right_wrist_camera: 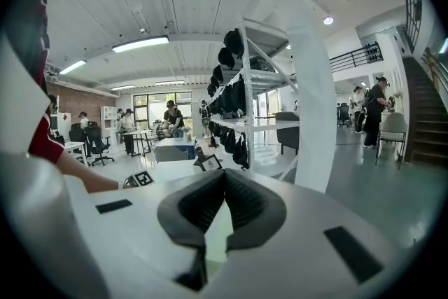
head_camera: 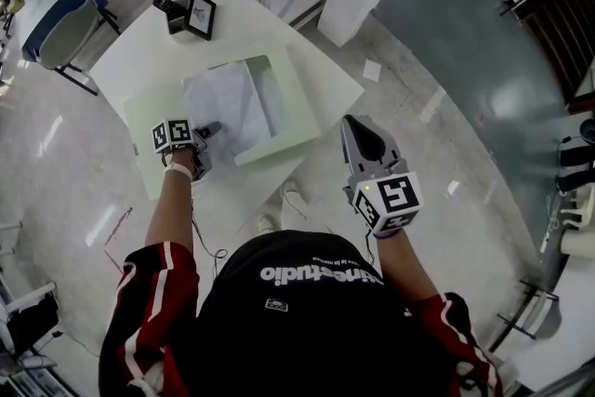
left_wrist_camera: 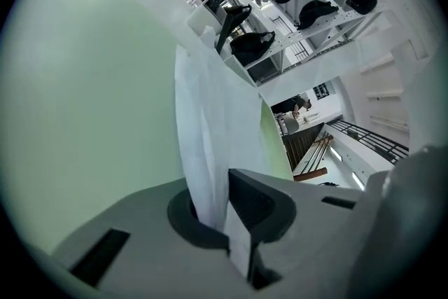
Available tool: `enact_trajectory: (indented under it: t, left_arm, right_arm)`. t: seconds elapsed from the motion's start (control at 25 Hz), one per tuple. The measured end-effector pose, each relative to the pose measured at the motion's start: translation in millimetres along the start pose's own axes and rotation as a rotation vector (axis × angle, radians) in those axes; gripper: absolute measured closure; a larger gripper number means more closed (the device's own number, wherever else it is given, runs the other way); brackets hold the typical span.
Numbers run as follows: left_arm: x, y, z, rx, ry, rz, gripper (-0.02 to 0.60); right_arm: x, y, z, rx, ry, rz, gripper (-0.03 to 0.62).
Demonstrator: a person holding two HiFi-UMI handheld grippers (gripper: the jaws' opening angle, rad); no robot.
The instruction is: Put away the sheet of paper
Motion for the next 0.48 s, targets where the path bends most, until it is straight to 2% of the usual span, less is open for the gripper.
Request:
enact_trajectory:
  t: [0.12, 0.28, 0.48]
  left_arm:
    - [-1, -3, 2, -0.036, 0.044, -0.023, 0.577]
    - [2, -6, 1, -0.040, 0.043, -0.043, 0.577]
    - [12, -15, -2, -0.002, 0.056, -0.005, 0.577]
  right_arm:
    - [3, -1, 0, 0.002, -0.002, 0.003, 0.602]
    - [4, -1, 2, 0.001, -0.005, 0.005, 0.602]
    - [4, -2, 4, -0.002, -0.002, 0.006, 0.602]
Point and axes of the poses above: the fingertips, and each gripper's own axes: y backward along the fingers, x to its right, z out of its underside, the point moved 10 cm from there along y, backward along the fingers, and after that the axes turned 14 degrees about x, right-handed, at the moved point
